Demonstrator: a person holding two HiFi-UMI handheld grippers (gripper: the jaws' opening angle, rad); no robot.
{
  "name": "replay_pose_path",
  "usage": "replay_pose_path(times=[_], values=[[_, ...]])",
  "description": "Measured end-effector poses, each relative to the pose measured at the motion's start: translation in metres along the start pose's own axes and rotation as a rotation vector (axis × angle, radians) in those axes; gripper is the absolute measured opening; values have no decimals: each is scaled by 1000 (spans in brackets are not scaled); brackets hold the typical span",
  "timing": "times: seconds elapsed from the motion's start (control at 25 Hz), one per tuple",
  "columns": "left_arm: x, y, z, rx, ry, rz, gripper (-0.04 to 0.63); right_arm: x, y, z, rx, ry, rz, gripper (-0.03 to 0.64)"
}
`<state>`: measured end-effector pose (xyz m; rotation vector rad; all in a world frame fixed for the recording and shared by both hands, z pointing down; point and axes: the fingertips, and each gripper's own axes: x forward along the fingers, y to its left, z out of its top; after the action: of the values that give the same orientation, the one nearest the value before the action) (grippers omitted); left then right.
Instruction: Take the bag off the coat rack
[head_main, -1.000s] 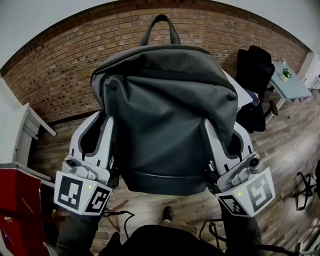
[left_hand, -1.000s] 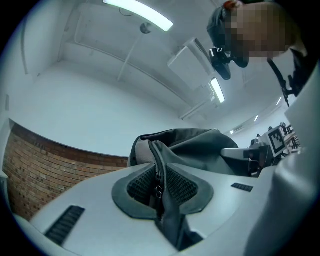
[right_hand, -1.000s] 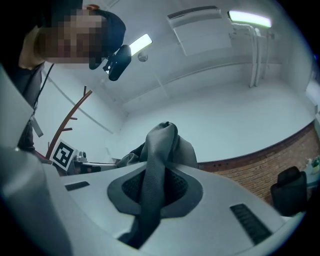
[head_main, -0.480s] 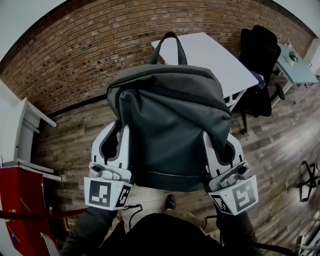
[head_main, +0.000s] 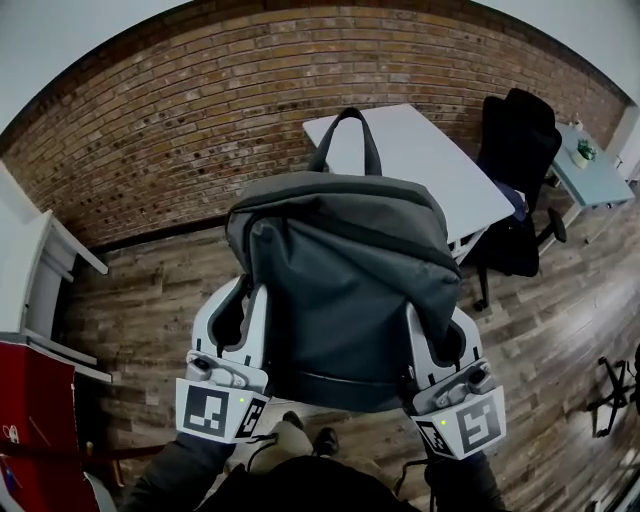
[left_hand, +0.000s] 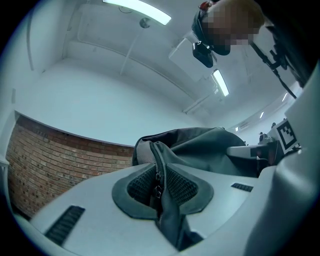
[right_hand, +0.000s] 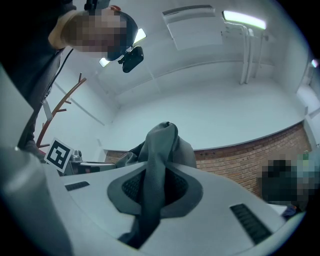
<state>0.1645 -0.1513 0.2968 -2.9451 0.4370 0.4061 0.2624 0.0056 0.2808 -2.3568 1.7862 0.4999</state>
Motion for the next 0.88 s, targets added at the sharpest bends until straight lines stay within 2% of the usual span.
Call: replay_pose_path(times=[0.2,0.36,0.6,0.88], values=[[24,12,-13,-14,17,6,75,32,-9,1,13,-7,22,32],[46,26,-25,-25,19,2,75,54,-20,-16,26,8,15,32],[93,61,-44,-51,31,-14,75,109,-38,-24,1,-23,-23,32],[145,82,-55,-68,18,-61,75,146,-67,-48,-15,13,-62,32]])
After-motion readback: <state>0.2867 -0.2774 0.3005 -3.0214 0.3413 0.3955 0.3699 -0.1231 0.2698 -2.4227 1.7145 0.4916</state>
